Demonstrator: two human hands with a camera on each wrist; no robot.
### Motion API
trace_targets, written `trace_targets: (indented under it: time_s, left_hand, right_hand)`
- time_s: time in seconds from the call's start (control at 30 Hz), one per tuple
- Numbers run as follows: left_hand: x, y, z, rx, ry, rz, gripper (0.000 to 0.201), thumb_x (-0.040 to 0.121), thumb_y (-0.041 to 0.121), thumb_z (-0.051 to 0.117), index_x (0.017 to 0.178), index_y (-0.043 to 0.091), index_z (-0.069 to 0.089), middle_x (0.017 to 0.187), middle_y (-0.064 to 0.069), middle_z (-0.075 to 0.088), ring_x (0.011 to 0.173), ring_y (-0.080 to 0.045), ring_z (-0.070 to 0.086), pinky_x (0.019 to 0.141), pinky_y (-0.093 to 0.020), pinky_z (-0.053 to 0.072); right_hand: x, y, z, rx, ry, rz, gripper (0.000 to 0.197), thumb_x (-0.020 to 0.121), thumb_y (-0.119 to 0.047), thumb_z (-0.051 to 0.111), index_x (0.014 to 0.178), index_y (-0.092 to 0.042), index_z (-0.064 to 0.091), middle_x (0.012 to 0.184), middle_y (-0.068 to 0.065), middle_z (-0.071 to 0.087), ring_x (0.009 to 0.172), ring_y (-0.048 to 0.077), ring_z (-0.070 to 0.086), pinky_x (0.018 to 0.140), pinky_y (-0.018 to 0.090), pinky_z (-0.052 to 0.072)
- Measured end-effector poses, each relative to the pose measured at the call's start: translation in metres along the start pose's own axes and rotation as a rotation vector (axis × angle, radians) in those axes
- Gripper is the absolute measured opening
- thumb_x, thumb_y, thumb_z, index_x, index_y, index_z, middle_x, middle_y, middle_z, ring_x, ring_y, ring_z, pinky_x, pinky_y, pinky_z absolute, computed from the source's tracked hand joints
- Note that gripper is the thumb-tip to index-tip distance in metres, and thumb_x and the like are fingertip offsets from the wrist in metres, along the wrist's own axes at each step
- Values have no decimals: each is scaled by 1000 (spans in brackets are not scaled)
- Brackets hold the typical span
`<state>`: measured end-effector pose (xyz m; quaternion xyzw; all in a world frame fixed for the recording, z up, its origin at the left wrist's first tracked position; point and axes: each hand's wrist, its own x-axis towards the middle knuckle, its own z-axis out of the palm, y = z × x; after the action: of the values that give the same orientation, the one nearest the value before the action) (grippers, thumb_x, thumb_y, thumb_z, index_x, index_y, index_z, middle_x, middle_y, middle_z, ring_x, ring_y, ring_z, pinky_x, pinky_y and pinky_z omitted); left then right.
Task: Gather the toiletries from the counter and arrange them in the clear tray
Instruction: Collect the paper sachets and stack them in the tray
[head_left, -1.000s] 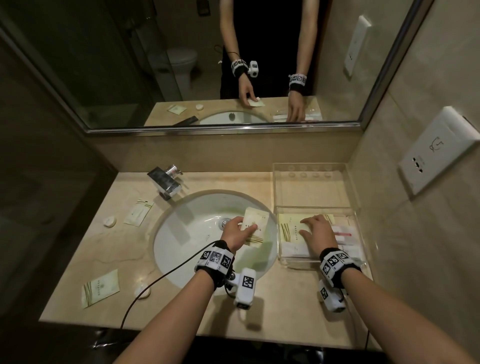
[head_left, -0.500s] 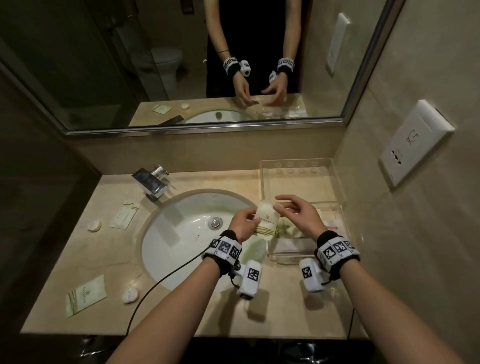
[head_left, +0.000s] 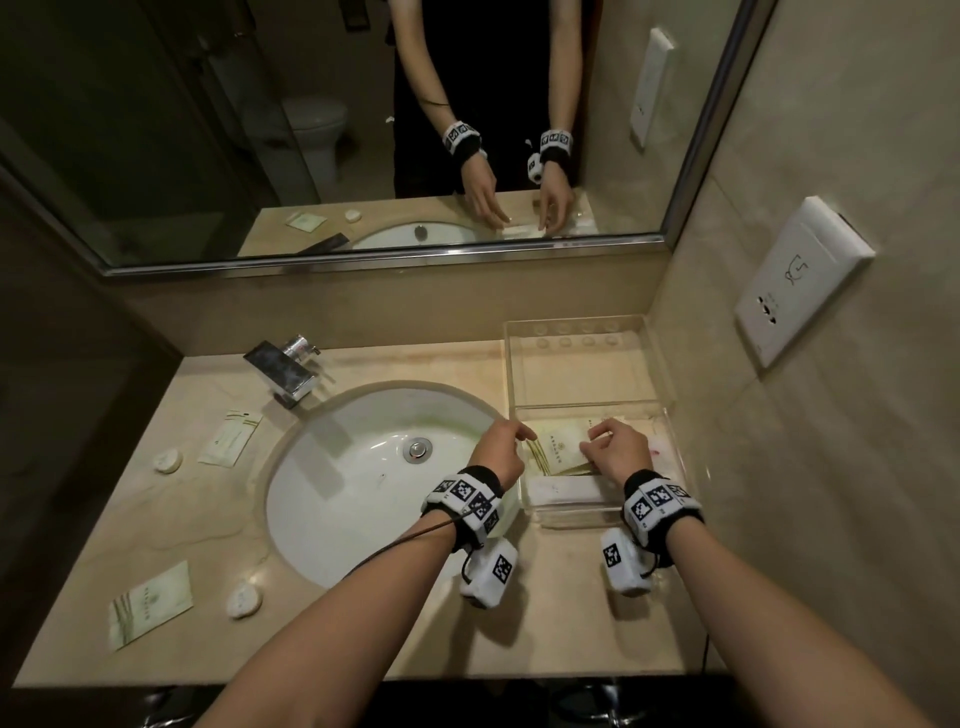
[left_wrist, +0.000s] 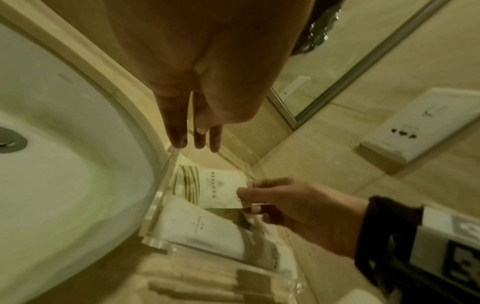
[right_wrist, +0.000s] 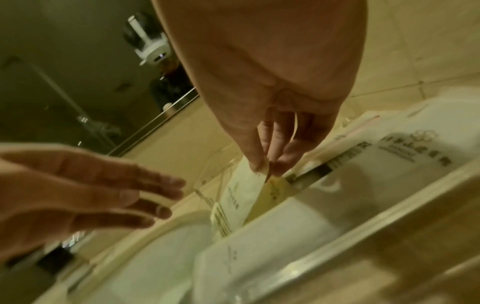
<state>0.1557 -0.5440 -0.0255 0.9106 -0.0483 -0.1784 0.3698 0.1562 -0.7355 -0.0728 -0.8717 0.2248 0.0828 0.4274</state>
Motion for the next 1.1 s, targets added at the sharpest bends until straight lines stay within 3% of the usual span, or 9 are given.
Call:
trace_targets:
  time_s: [0.1, 0.3, 0.43, 0.5, 0.6, 0.8, 0.97, 1.1]
  left_hand:
    - [3, -1, 10, 107, -56, 43, 41, 88, -10, 43, 119, 10, 62, 131, -10, 53, 125, -23, 49, 106, -28, 37]
    - [13, -2, 26, 228, -125, 107, 49, 85, -11, 46, 128, 11, 57, 137, -9, 47, 130, -25, 45, 112, -30, 33]
    - [18, -2, 37, 297, -169, 138, 55, 85, -10, 45, 135, 12, 51, 148, -8, 39, 136, -26, 38, 114, -33, 33]
    - [21, -2, 41, 336, -182, 152, 59, 85, -10, 46, 139, 13, 46, 153, -9, 32, 140, -26, 34, 115, -35, 31]
    - [22, -5, 47, 358, -184, 165, 63, 87, -9, 46, 145, 13, 37, 157, -10, 25, 145, -26, 25, 119, -34, 25]
    - [23, -10, 55, 379, -192, 168, 67, 88, -9, 44, 149, 14, 29, 158, -10, 22, 147, -26, 19, 120, -33, 19]
    - [21, -15, 57, 404, -244, 192, 77, 82, -14, 49, 151, 13, 24, 159, -13, 17, 148, -29, 16, 121, -36, 18]
    - [22, -16, 53, 356, -223, 201, 71, 86, -10, 46, 149, 15, 28, 159, -9, 19, 147, -24, 20, 120, -32, 20]
  right_hand:
    - [0, 1, 2, -157, 13, -39, 19, 79, -22, 75, 91, -14, 63, 90, 5, 68, 88, 24, 66, 82, 34, 53]
    - [3, 6, 2, -256, -6, -178, 47, 81, -17, 71, 126, -19, 58, 101, 11, 69, 95, 26, 64, 85, 35, 52]
    - [3, 9, 3, -413, -9, -243, 39, 83, -24, 70, 122, -23, 63, 100, 5, 70, 97, 25, 63, 89, 36, 49]
    - [3, 10, 2, -495, 12, -256, 37, 84, -31, 69, 120, -23, 64, 110, 6, 66, 102, 26, 60, 93, 37, 45]
    - [3, 14, 3, -469, 17, -300, 45, 85, -30, 69, 128, -23, 59, 123, 8, 58, 111, 29, 53, 98, 40, 41]
    - [1, 20, 2, -573, 10, -445, 43, 91, -31, 62, 134, -29, 56, 129, 0, 55, 114, 24, 47, 97, 37, 36]
    - [-4, 21, 3, -608, -4, -444, 42, 93, -34, 58, 135, -29, 55, 134, 1, 54, 117, 25, 45, 97, 38, 34]
    - [-8, 19, 3, -616, -20, -417, 46, 93, -34, 57, 138, -29, 52, 133, 3, 55, 117, 26, 46, 98, 39, 35]
